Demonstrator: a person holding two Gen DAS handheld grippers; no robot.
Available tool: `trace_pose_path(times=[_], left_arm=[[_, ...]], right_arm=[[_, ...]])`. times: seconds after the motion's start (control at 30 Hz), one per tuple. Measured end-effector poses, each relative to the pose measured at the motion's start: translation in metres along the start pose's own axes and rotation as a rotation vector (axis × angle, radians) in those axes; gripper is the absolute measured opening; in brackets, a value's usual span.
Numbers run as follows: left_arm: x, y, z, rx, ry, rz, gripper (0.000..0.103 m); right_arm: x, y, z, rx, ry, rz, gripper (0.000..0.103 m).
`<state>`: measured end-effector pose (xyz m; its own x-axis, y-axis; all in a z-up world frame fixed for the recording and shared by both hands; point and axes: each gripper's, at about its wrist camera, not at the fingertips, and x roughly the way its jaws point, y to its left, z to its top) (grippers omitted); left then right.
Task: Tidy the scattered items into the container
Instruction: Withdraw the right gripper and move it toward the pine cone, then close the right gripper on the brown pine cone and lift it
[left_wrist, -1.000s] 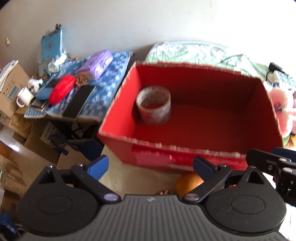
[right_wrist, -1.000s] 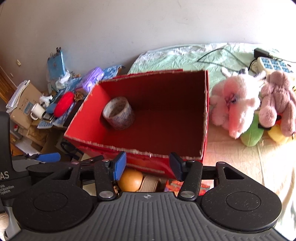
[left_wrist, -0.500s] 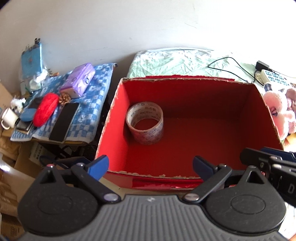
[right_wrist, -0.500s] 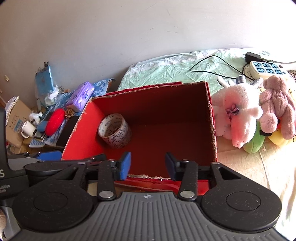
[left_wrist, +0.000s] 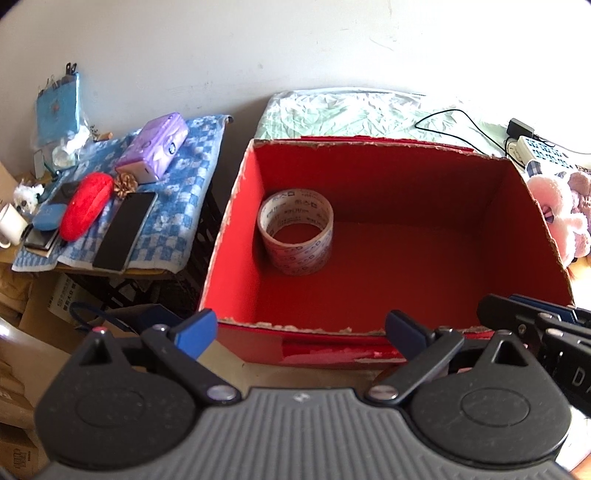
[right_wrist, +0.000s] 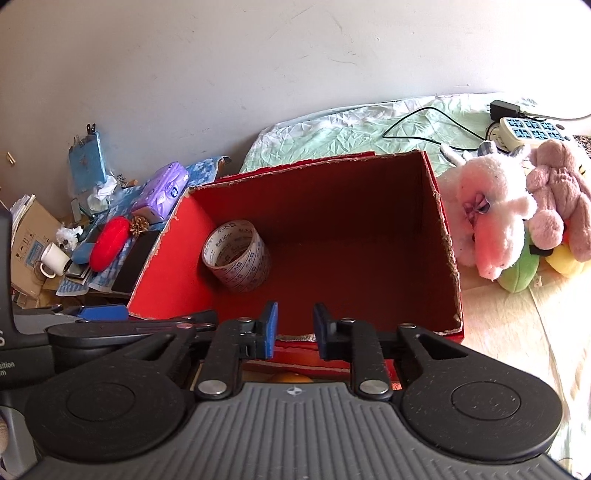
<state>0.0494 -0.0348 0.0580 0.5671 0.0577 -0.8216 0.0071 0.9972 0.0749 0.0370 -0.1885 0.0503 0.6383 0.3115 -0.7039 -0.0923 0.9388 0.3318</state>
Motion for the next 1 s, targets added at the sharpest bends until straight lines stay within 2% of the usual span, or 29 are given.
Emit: trace_pose_path(times=[0.23, 0.37, 0.6, 0.9, 0.97, 1.0], left_arm=[[-0.01, 0.029, -0.02, -0.075, -0.004, -0.075, 0.098], [-0.01, 0.043, -0.04, -0.101, 0.0, -0.122, 0.094], [0.003, 0.037, -0.084, -0.006, 0.026, -0.221, 0.095], [0.02, 0.02, -0.111, 0.089, 0.012, -0.228, 0.095], [0.025, 0.019, -0.112, 0.107, 0.021, -0.22, 0.091], [0.027, 0.02, -0.112, 0.112, 0.025, -0.22, 0.085]], right_arm=[[-0.02, 0.009, -0.009, -0.04, -0.041, 0.076, 0.025], [-0.02, 0.011, -0.013, -0.063, -0.004, 0.145, 0.024], [-0.005, 0.012, -0.03, -0.137, 0.123, 0.218, 0.024], [0.027, 0.004, -0.044, -0.122, 0.254, 0.238, 0.024], [0.031, 0.006, -0.046, -0.132, 0.274, 0.258, 0.024], [0.032, 0.008, -0.047, -0.139, 0.282, 0.263, 0.024]])
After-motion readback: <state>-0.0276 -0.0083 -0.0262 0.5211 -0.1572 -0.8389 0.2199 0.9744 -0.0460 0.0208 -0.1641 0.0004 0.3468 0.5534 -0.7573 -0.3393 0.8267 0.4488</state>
